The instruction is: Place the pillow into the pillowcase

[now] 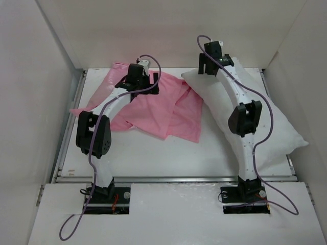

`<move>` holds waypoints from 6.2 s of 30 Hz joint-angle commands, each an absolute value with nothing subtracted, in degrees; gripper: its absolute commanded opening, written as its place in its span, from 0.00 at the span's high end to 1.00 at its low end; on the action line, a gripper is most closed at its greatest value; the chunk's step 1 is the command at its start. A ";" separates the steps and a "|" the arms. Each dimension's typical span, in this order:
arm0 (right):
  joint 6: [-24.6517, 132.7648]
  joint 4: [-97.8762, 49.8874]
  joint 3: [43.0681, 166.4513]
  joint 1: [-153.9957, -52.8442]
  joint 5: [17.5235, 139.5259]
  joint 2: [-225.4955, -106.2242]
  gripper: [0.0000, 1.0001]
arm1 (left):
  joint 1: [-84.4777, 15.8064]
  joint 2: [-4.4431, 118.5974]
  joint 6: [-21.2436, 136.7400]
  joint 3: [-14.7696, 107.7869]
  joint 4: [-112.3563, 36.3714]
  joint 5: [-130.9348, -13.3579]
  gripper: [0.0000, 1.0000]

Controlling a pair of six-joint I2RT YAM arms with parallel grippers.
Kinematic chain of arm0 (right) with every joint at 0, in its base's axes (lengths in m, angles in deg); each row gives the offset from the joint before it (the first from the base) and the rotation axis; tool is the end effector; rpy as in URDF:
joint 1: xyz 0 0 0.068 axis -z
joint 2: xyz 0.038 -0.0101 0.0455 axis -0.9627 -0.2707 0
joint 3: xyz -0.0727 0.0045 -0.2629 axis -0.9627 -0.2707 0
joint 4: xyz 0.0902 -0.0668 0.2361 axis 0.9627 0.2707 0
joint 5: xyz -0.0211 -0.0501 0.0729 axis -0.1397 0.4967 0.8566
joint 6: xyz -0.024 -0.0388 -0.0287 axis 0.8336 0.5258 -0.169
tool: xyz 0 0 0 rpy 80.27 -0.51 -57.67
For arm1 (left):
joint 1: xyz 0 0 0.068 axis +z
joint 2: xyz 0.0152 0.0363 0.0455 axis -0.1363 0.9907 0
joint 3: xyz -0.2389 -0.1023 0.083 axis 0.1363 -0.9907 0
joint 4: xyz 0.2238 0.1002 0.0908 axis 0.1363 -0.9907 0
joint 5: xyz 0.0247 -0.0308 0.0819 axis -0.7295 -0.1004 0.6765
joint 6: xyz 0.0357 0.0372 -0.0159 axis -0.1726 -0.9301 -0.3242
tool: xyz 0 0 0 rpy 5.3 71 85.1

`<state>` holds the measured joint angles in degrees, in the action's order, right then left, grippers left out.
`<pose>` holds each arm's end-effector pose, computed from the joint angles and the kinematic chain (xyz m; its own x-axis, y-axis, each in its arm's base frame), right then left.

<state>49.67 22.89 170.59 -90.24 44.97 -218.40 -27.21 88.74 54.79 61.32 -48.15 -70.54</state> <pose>0.5026 0.1274 0.3298 -0.5868 0.0141 -0.8096 0.1942 0.9731 -0.1238 0.4181 -0.1514 0.2864 -0.5038 0.0194 -0.8636 0.3543 0.9164 -0.1861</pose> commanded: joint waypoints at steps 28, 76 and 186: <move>49.36 6.70 129.24 -87.65 55.94 -174.52 1.00 | -44.39 88.63 52.58 57.23 -55.65 -55.75 0.02; 61.13 3.80 101.12 -91.61 88.27 -162.22 1.00 | -44.75 86.54 60.67 69.27 -59.61 -39.45 1.00; 34.59 -12.74 116.48 -103.59 72.82 -179.70 0.00 | -41.69 62.70 67.44 61.87 -66.90 -40.85 0.00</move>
